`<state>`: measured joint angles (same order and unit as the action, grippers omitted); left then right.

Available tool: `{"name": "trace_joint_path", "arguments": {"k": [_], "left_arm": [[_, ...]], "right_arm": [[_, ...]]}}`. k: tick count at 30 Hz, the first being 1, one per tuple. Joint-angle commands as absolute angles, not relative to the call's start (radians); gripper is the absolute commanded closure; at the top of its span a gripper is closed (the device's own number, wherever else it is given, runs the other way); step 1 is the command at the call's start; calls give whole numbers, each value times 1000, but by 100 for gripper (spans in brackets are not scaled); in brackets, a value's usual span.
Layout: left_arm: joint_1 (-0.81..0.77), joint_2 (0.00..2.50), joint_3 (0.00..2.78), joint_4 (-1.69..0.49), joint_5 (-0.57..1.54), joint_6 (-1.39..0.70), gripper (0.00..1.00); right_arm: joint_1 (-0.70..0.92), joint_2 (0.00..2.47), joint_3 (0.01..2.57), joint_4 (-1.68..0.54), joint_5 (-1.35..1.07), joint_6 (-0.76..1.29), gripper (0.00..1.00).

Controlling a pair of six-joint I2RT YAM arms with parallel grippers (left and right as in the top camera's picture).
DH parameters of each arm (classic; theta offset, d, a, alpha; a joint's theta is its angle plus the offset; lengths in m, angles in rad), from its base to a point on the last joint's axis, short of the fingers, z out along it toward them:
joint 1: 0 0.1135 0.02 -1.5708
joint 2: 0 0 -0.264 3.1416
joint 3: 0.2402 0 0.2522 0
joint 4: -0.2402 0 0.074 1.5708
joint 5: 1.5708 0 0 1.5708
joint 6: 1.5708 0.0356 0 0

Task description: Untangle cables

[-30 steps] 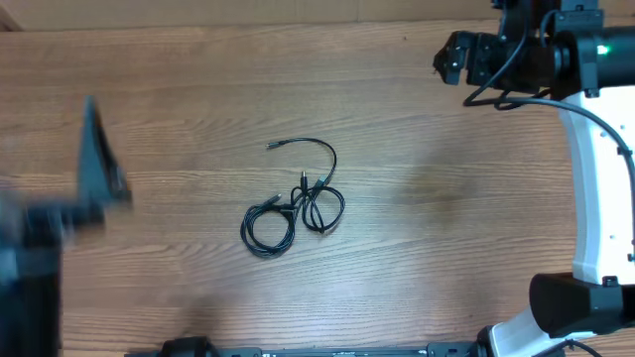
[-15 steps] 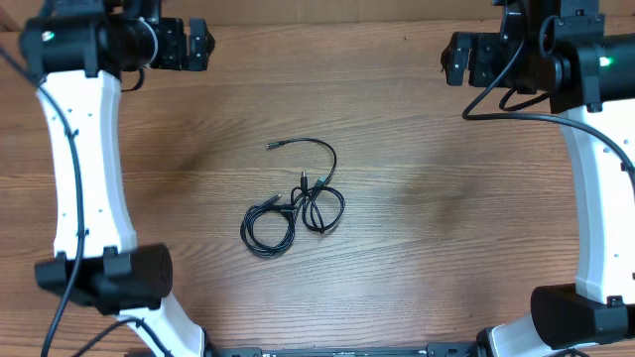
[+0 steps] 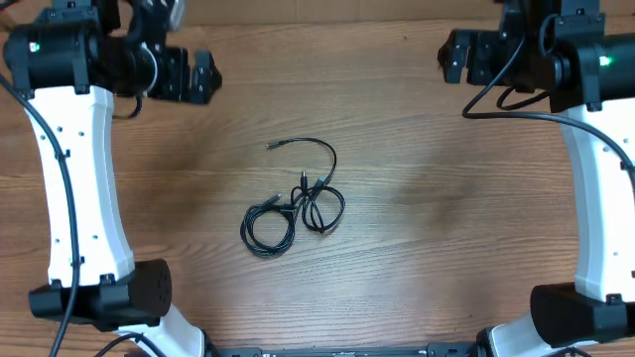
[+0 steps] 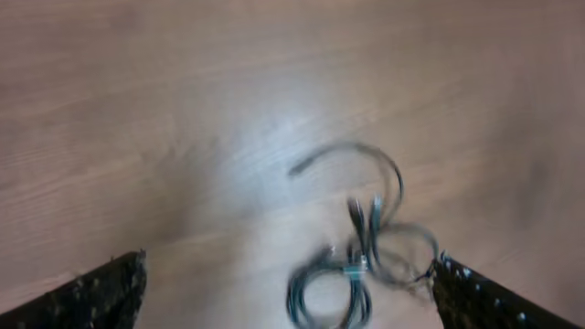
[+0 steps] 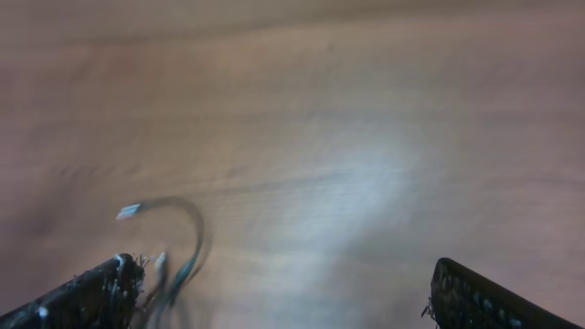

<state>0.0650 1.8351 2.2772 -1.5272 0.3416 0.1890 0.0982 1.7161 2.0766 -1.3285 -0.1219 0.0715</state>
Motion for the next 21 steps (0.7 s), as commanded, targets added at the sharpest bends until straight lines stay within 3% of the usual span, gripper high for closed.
{"name": "trace_joint_path", "arguments": {"k": [1,11,16,21], "left_arm": [[25,1810,2284,-1580,344,278,0],[-120,1751,2166,-1575,35,97,0],[-213,1552,2026,-1494,33,144,0],[-294,1256,1679,-1324,20,233,0]], "right_arm": [[112,1790,2090,-1387,-244,96,0],[320,1802,1795,-1362,-128,81,0],[410,1715,1643,-1267,-27,135,0],[420,1612,1495,-1237,-105,188,0]]}}
